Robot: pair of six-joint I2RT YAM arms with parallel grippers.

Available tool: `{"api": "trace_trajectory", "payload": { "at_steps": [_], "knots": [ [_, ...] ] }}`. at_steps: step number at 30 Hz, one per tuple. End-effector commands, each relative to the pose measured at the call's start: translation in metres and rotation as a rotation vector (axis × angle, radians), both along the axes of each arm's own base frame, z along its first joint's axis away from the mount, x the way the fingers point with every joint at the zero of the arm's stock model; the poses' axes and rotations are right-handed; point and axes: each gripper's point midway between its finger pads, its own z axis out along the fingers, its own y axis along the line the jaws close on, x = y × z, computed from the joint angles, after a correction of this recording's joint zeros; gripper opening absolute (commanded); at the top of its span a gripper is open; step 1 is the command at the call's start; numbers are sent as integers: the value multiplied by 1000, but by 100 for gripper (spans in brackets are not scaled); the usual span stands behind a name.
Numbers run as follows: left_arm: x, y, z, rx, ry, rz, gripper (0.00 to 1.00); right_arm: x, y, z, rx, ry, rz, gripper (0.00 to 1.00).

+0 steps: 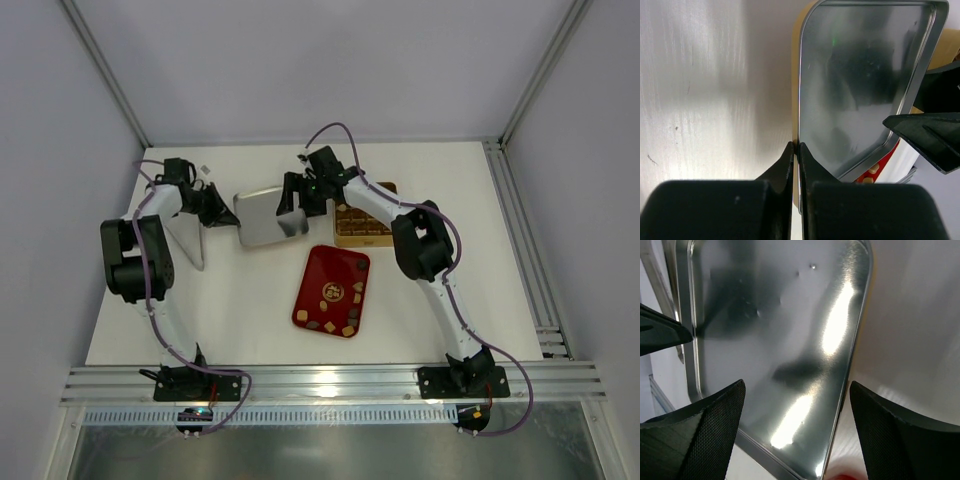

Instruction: Pack the chocolate

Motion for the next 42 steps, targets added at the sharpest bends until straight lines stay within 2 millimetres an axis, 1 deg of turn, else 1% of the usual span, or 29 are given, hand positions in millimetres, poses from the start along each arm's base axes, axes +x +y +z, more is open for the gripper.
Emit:
{"api": "trace_trajectory", "payload": {
  "at_steps": [1, 4, 5, 6, 9, 10, 11, 12, 14, 15, 16, 17, 18, 19, 20, 21, 24, 25, 28, 29, 32, 33, 34, 36, 37, 39, 40, 41, 42],
  "knots": [
    [5, -6, 31, -58, -86, -8, 0, -4, 19, 39, 129, -15, 35, 85],
    [5, -8, 34, -66, -97, -9, 0, -9, 25, 52, 193, 6, 45, 83],
    [5, -8, 37, -67, -103, -9, 0, -8, 28, 59, 220, 6, 41, 82],
    [4, -8, 38, -69, -105, -10, 0, -9, 30, 61, 235, 14, 40, 80],
    [3, -9, 42, -69, -116, -11, 0, -12, 34, 78, 299, 28, 48, 74],
    [3, -9, 43, -67, -120, -12, 0, -13, 32, 77, 310, 41, 45, 71],
    [2, -8, 44, -63, -120, -11, 0, -13, 34, 90, 347, 27, 53, 70],
    [2, -8, 45, -60, -124, -12, 0, -13, 33, 96, 368, 37, 43, 69],
    [1, -7, 48, -56, -133, -9, 0, -15, 32, 101, 396, 39, 44, 64],
    [2, -7, 50, -54, -137, -8, 0, -15, 31, 110, 414, 39, 37, 62],
    [2, -8, 51, -55, -143, -14, 0, -17, 30, 111, 419, 46, 37, 57],
    [2, -7, 51, -52, -140, -9, 0, -17, 31, 120, 435, 32, 44, 54],
    [2, -7, 53, -50, -146, -10, 0, -18, 30, 122, 441, 34, 43, 51],
    [2, -8, 54, -48, -147, -10, 0, -19, 29, 124, 447, 39, 40, 45],
    [2, -7, 55, -44, -151, -10, 0, -19, 28, 127, 455, 36, 40, 43],
    [2, -7, 55, -39, -149, -10, 0, -20, 28, 133, 464, 28, 44, 37],
    [0, -7, 57, -23, -153, -13, 0, -22, 26, 138, 478, 28, 41, 27],
    [1, -7, 56, -13, -154, -10, 0, -23, 24, 141, 486, 30, 39, 26],
    [1, -6, 60, 9, -161, -10, 0, -25, 22, 144, 488, 29, 38, 21],
    [3, -7, 63, 13, -167, -13, 0, -25, 21, 145, 489, 29, 38, 20],
    [4, -8, 70, 46, -181, -21, 0, -26, 17, 148, 491, 27, 33, 14],
    [4, -8, 72, 55, -188, -22, 0, -26, 15, 147, 490, 29, 30, 8],
    [5, -9, 76, 60, -197, -22, 2, -27, 15, 147, 490, 32, 30, 5],
    [6, -9, 81, 86, -207, -16, 6, -27, 12, 151, 491, 27, 30, 4],
    [6, -9, 86, 97, -220, -13, 13, -28, 10, 150, 489, 28, 27, 4],
    [7, -5, 94, 142, -240, -2, 20, -27, 6, 155, 490, 21, 18, 4],
    [7, -5, 103, 159, -263, 1, 27, -28, 4, 154, 486, 25, 12, 4],
    [6, -7, 108, 175, -274, -4, 32, -27, 2, 154, 483, 23, 4, 4],
    [7, -4, 114, 213, -295, 2, 39, -26, -2, 156, 482, 19, -2, 4]
  ]
}}
